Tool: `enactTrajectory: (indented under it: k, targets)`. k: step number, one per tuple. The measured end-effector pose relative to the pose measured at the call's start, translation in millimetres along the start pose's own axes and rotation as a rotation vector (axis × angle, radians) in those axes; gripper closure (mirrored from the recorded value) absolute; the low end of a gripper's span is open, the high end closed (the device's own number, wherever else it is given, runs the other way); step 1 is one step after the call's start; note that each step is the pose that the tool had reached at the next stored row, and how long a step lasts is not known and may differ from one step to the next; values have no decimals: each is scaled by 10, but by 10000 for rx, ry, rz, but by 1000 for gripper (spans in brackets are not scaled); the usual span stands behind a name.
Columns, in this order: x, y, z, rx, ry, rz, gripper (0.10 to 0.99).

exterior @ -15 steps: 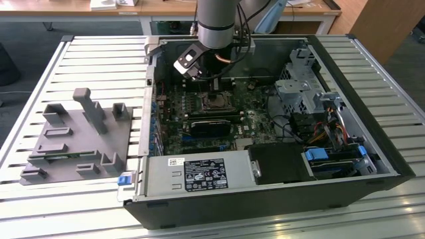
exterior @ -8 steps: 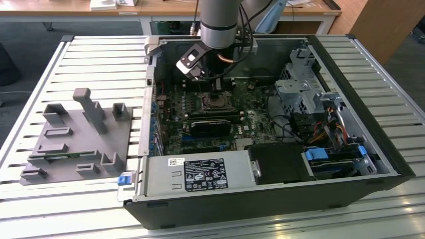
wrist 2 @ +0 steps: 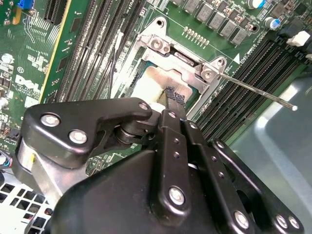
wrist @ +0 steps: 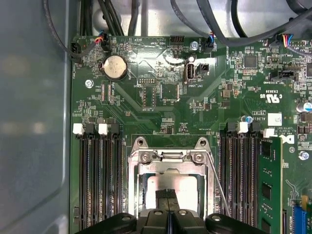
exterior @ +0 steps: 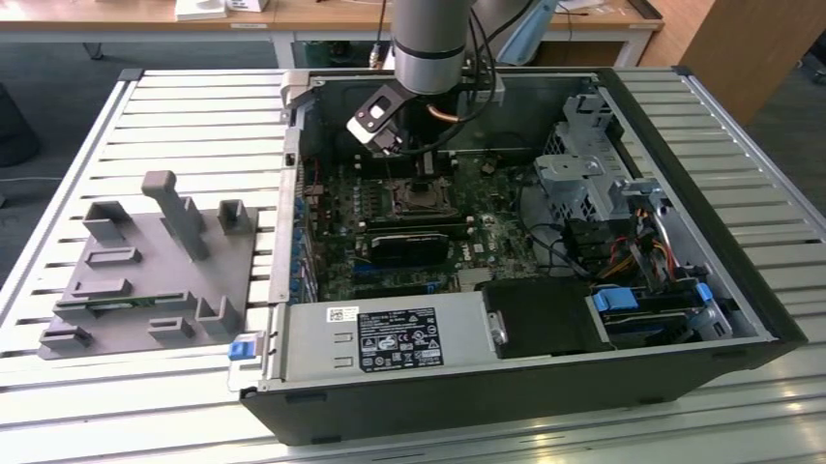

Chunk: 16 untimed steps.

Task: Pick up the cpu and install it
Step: 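Install the first cpu locking lever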

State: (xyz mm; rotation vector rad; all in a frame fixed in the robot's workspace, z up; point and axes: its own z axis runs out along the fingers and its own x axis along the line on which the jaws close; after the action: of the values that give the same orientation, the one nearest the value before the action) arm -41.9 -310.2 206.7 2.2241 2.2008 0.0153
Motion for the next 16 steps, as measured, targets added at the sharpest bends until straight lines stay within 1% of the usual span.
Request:
enactTrajectory:
  k: [7, 9, 16]
  targets:
    - [0, 1, -9, 0, -1, -1, 980]
    - [0, 1, -28, 0, -1, 0, 980]
    - [0, 2, -50, 0, -1, 3, 980]
